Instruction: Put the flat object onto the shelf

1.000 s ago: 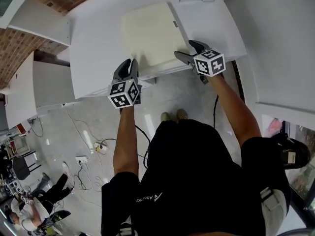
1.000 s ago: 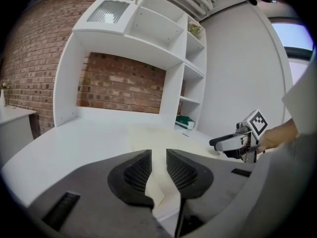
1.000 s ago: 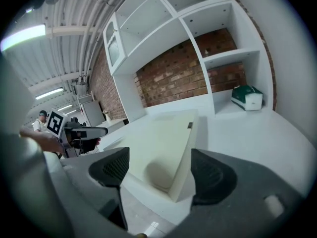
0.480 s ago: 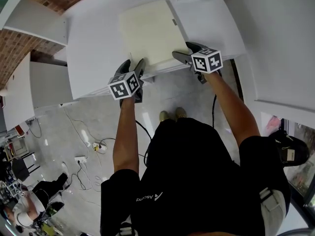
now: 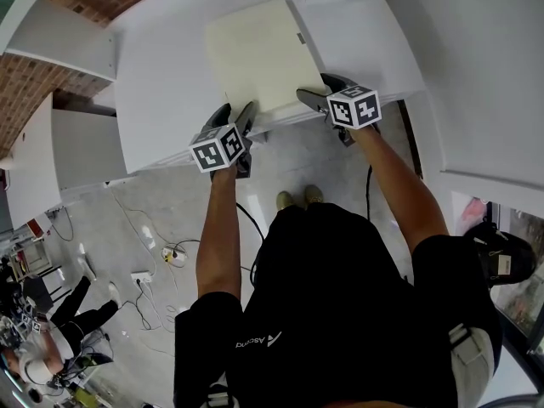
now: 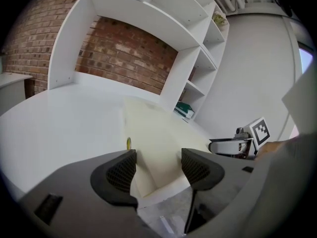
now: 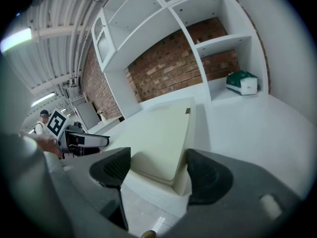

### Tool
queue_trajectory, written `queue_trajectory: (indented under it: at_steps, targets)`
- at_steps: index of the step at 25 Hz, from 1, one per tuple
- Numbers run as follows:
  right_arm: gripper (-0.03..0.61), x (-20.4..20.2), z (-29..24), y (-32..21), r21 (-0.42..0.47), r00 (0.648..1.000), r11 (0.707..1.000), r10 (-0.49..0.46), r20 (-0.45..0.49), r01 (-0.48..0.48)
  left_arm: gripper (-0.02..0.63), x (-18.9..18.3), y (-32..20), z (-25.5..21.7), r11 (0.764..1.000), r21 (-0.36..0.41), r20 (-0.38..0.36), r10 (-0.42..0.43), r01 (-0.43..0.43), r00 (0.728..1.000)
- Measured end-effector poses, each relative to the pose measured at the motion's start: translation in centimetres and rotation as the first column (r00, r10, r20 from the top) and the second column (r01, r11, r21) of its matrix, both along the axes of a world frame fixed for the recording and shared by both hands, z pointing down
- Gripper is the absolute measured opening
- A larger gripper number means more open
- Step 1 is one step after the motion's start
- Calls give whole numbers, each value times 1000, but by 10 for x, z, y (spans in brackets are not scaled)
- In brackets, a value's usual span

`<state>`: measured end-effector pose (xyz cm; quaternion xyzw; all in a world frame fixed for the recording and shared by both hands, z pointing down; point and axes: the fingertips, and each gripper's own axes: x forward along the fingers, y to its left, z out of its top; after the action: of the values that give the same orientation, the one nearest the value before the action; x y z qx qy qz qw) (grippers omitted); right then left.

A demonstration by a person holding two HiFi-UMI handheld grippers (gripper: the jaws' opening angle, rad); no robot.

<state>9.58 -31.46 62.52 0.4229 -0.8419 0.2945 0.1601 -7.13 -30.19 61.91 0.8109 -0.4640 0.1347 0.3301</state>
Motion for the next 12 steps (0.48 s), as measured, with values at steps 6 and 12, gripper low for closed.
queue_trajectory:
  at_steps: [6, 12]
  targets:
    - [357, 1, 1, 14, 5, 1000, 1000, 20, 5, -20, 282, 0, 11, -1, 1000, 4, 6, -2, 2, 1000]
    - [357, 1, 1, 33, 9, 1000, 999, 30, 6, -30, 282, -4, 27, -8, 1000, 20, 25, -9, 9, 1000]
